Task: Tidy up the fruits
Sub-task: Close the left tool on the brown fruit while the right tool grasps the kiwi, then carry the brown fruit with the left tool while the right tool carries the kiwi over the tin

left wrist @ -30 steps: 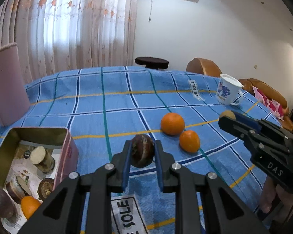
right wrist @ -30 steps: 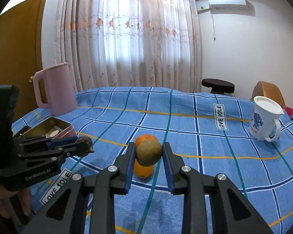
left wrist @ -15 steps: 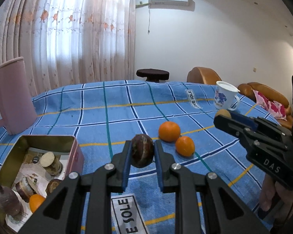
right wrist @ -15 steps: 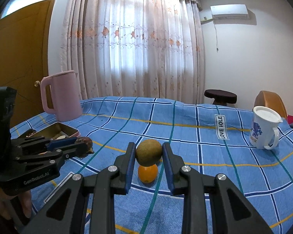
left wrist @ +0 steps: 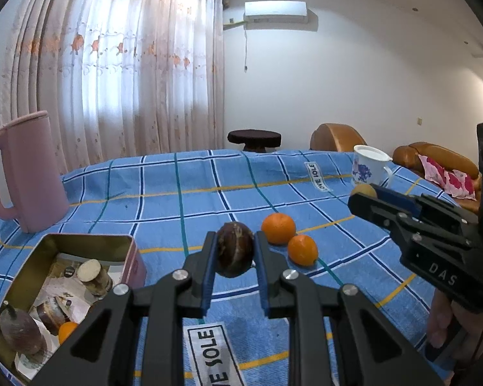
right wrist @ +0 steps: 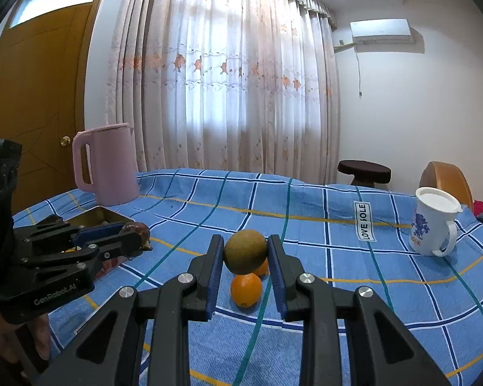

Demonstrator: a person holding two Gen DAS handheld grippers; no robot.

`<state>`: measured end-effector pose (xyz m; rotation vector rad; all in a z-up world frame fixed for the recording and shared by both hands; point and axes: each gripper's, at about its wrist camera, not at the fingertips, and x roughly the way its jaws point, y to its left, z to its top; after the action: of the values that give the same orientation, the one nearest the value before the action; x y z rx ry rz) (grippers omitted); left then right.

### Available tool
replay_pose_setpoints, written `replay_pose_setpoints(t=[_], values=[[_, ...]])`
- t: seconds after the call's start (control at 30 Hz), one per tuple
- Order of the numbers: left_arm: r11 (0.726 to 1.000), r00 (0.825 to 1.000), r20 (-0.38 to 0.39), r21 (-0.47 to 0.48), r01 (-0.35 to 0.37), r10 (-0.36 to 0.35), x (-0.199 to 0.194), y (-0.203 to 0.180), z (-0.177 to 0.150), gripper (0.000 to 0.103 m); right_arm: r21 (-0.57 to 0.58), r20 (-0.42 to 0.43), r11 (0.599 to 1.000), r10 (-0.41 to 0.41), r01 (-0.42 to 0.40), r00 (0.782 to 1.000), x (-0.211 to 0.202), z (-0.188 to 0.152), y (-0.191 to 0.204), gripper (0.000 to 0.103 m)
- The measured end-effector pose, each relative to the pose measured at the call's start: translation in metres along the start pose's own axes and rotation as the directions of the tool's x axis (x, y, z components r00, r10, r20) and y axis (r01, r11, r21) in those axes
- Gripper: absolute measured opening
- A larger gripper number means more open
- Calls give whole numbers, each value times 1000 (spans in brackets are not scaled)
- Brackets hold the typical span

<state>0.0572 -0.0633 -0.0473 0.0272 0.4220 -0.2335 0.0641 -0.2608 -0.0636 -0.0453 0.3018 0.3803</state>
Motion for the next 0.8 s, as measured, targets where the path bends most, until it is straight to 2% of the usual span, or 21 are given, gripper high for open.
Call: replay_pose_setpoints(t=[0.2,0.43,0.53,0.57,0.6,0.67,0.8], values=[[1000,1000,25,14,-6,6,-5,-4,-1,19,-8,13,1000,6,-6,1000,-3,0,1,29],[1000,1000,-6,-25,16,-16,-2,7,1,19,-17,3,1000,10,-10,1000,-2,0,5,29],[997,998,-50,-67,39,-42,0,18,0,35,-10,6,1000,7,-7,1000,-4,0,4,29],[996,998,-50,-81,44,-48,-3,23,0,49,-9,3,1000,6,-6,1000,-4,-1,4,29],[996,998,-54,-82,28,-32,-6,26,-1,68,-9,0,1000,5,-5,1000,-5,-1,4,29],[995,998,-59,-94,31,-36,-12,29,-2,75,-3,-11,1000,14,-14,1000,-8,-3,4,29],[989,985,-108,-76,123,-131,-19,13,-4,79,14,-38,1000,23,-23,999,-19,-7,3,29]])
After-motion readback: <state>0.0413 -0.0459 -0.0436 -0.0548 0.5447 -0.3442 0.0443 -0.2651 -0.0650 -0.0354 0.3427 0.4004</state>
